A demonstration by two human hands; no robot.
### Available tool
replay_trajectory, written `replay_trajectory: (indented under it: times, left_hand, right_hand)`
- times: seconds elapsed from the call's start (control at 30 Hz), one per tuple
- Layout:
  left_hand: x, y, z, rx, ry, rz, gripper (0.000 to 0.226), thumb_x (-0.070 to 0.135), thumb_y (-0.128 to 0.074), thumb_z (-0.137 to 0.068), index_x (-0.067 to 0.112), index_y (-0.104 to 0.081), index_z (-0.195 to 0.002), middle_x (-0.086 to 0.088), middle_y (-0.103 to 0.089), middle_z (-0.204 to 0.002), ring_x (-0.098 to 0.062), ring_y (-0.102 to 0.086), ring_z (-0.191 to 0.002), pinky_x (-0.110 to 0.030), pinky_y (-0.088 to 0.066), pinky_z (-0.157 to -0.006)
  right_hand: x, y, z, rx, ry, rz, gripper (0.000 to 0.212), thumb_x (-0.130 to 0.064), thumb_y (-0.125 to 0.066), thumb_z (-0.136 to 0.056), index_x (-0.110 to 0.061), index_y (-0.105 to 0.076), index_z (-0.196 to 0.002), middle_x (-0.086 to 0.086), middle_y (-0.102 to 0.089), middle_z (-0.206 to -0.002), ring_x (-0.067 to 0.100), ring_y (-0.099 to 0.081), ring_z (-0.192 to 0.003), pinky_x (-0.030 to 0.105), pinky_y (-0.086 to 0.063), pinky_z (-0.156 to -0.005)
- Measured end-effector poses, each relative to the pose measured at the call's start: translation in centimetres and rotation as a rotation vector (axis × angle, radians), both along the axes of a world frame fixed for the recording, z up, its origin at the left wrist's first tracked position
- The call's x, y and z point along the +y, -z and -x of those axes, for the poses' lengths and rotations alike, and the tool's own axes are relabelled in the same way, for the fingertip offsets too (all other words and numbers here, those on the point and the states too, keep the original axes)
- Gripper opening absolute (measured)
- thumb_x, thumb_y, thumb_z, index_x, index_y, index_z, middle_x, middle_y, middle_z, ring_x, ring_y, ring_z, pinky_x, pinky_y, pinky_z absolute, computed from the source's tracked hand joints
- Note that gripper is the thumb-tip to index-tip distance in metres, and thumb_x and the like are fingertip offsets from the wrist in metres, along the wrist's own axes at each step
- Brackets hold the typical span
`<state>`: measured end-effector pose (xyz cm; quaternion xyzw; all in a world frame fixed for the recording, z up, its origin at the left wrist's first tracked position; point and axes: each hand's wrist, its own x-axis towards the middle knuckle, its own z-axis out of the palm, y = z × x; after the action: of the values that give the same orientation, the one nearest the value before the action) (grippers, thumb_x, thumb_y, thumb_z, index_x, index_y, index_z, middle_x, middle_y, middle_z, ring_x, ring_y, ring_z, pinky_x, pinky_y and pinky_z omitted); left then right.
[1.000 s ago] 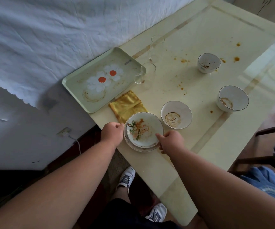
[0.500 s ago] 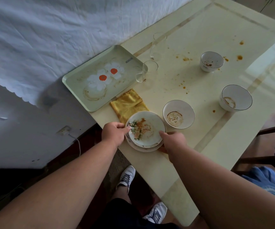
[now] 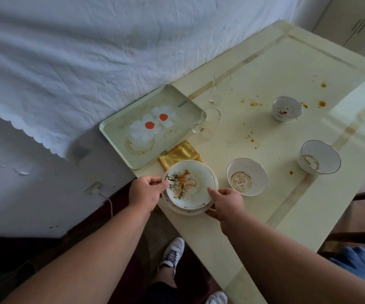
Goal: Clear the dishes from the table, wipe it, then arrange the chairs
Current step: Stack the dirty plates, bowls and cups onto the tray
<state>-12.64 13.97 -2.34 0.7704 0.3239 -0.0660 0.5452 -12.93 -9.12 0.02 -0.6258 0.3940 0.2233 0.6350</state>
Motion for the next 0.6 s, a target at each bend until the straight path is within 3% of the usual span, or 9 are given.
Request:
replay_trajectory:
  times: [0.27,0.47,0.6]
  left_hand:
    - [6.0,-2.5,-6.2,-0.082,-0.081,-0.004,0.021,0.027,-0.097,-0.078,0.025,-0.078,-0.088,0.002,-0.082,-0.089,-0.016,-0.08,-0.084,-0.043,-0.067,-0.088]
    - [11.5,-2.7,-11.2,-0.089,-0.17,-0.022,0.033,0.021,-0.097,-0.078,0.007,-0.081,-0.103,-0.005,-0.082,-0.092,-0.022,-0.08,-0.088,-0.046,-0.066,-0.091]
    - [15.6,-1.5,-14.5,-0.052,-0.17,-0.065,0.029,0.026,-0.097,-0.077,0.014,-0.08,-0.097,-0.001,-0.082,-0.088,-0.02,-0.08,-0.085,-0.047,-0.066,-0.089]
  right_hand:
    - [6.2,-2.1,-7.3,-0.069,-0.027,0.023,0.023,-0.024,-0.081,-0.099,-0.008,-0.066,-0.108,0.02,-0.075,-0.108,0.035,-0.08,-0.094,0.052,-0.07,-0.074]
    - [12.2,-1.4,-13.0,-0.063,-0.092,0.015,0.023,-0.026,-0.079,-0.1,-0.009,-0.066,-0.108,0.017,-0.078,-0.105,0.033,-0.082,-0.085,0.05,-0.07,-0.07]
    - [16.0,-0.5,-16.7,-0.073,-0.133,0.038,0.021,-0.027,-0.08,-0.099,-0.011,-0.068,-0.106,0.014,-0.078,-0.101,0.031,-0.081,-0.084,0.048,-0.07,-0.07]
